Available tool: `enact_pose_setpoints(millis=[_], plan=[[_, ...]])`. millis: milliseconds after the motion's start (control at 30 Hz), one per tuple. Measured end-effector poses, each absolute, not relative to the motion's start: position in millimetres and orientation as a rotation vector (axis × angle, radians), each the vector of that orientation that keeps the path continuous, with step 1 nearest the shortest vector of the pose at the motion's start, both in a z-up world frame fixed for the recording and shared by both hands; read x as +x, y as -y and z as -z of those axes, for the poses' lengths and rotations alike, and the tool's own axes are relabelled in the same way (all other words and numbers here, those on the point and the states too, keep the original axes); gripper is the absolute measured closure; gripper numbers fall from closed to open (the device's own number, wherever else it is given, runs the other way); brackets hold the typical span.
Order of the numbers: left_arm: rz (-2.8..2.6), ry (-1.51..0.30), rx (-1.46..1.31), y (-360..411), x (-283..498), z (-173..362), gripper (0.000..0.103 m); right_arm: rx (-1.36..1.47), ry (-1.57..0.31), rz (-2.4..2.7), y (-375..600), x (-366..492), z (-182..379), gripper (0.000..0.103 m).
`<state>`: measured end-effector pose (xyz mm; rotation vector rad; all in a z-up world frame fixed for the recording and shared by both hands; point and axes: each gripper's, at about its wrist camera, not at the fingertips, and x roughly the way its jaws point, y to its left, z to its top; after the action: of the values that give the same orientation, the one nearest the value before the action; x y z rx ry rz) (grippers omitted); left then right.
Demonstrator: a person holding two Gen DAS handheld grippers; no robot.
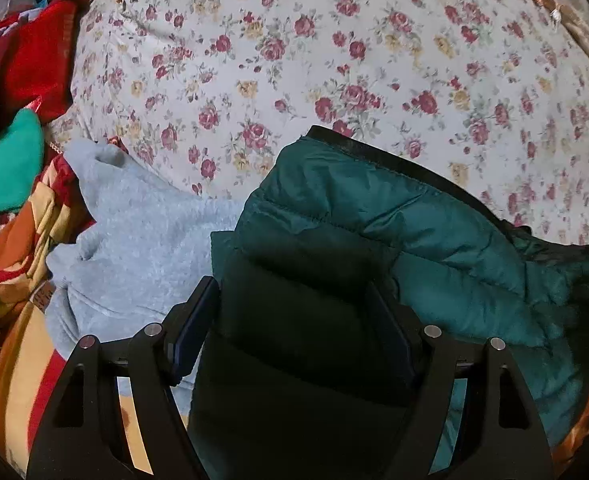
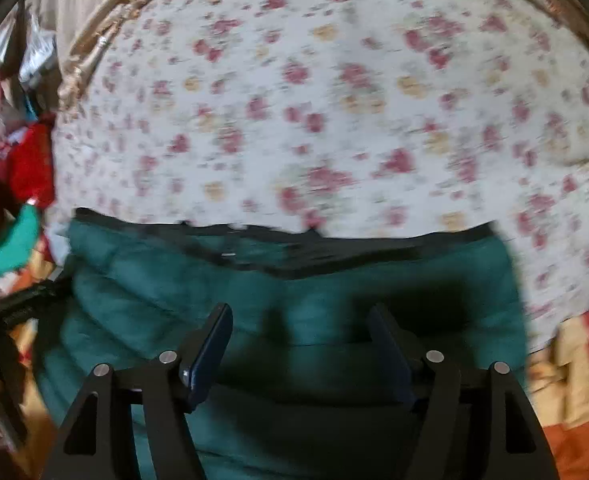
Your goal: Fold large clothes
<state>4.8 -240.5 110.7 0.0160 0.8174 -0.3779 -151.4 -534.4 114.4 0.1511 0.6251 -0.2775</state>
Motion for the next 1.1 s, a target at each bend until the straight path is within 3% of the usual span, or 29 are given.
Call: enact_pose_setpoints(millis=[500, 900, 1100], plan=[[0.349, -0.848, 0.076, 262.6, 24.1, -88.8, 0.020, 0.309, -0.655, 0.419, 622.3, -144.9, -60.4, 0.034], [0.354, -0.873, 0.073, 258.7, 23.1, -87.0, 0.020, 0.319, -0.606, 0.379, 600.0, -209.1, -100.2, 0.034], [0.344, -0.862, 0.077, 259.6, 19.3, -87.4, 0.020, 0.320, -0.678, 0.441, 595.0, -221.6, -69.2, 0.035]])
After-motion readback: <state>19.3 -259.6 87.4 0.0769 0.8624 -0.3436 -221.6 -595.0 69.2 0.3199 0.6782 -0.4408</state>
